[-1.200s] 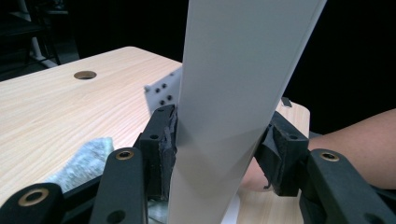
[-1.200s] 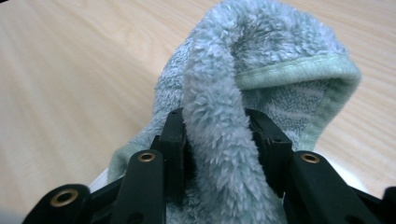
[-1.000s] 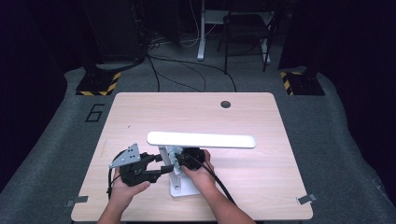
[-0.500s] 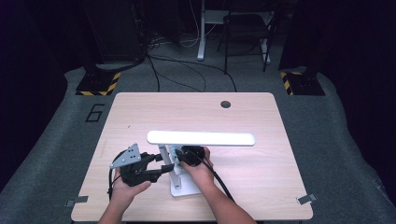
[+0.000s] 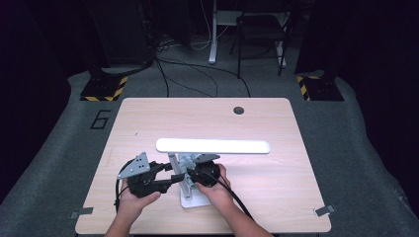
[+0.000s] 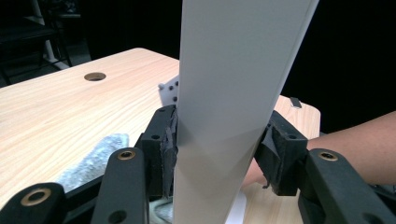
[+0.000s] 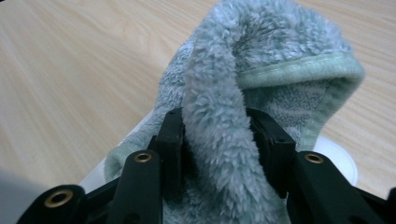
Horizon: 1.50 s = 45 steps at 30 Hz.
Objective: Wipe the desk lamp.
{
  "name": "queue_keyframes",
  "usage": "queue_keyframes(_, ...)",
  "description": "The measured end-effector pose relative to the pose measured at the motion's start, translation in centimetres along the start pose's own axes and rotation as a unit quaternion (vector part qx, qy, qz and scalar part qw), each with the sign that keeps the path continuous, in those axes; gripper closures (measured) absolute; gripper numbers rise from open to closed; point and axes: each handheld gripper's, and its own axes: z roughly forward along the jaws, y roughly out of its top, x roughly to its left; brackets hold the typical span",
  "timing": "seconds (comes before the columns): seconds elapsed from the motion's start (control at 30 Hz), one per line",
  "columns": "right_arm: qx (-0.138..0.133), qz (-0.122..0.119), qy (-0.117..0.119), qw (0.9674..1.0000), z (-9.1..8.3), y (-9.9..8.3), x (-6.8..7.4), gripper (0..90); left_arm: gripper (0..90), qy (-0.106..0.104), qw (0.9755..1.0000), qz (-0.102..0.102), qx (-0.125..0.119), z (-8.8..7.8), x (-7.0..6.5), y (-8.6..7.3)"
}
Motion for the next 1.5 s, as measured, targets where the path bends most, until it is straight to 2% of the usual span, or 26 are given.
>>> queue_keyframes(0.27,0.007,-0.016,0.014,0.9998,-1.6,-1.2,0.1,59.6,52.1,0.001,1.0000,0.004,0.000,0.0,0.0,0.0)
queue_keyframes(0.4,0.008,-0.024,0.010,0.9996,-2.3,-1.8,0.5,59.7,52.1,0.000,1.0000,0.005,-0.001,0.0,0.0,0.0)
queue_keyframes(0.53,0.000,-0.044,0.007,0.9990,-3.4,-3.0,1.1,59.9,52.3,0.000,1.0000,0.008,0.003,0.0,-0.1,0.0)
queue_keyframes(0.73,0.013,-0.017,0.019,0.9996,-5.3,-4.0,1.1,60.5,52.5,0.008,1.0000,0.004,0.000,0.2,-0.2,0.0)
queue_keyframes(0.83,0.003,-0.023,0.022,0.9995,-6.0,-4.6,1.3,60.4,52.5,0.012,0.9999,0.006,0.000,0.2,-0.2,0.1)
queue_keyframes(1.0,0.000,-0.014,0.031,0.9994,-7.2,-5.2,1.9,58.5,52.6,0.015,0.9999,0.005,0.003,0.3,-0.3,0.1)
queue_keyframes(1.17,-0.009,-0.023,0.019,0.9995,-7.4,-5.8,2.3,56.6,52.6,0.017,0.9998,0.005,-0.002,0.4,-0.4,0.1)
queue_keyframes(1.27,-0.008,-0.017,0.019,0.9996,-7.2,-5.9,2.0,56.6,52.6,0.017,0.9998,0.003,-0.002,0.3,-0.4,0.0)
queue_keyframes(1.33,-0.007,-0.024,0.016,0.9996,-6.9,-5.7,1.9,56.8,52.6,0.016,0.9999,0.003,-0.002,0.3,-0.4,0.0)
queue_keyframes(1.37,-0.008,-0.037,0.013,0.9992,-6.7,-5.7,1.7,56.9,52.6,0.016,0.9999,0.003,-0.002,0.3,-0.3,0.0)
queue_keyframes(1.5,-0.014,-0.031,0.005,0.9994,-6.0,-5.3,1.1,56.7,52.5,0.012,0.9999,0.004,-0.001,0.3,-0.3,0.0)
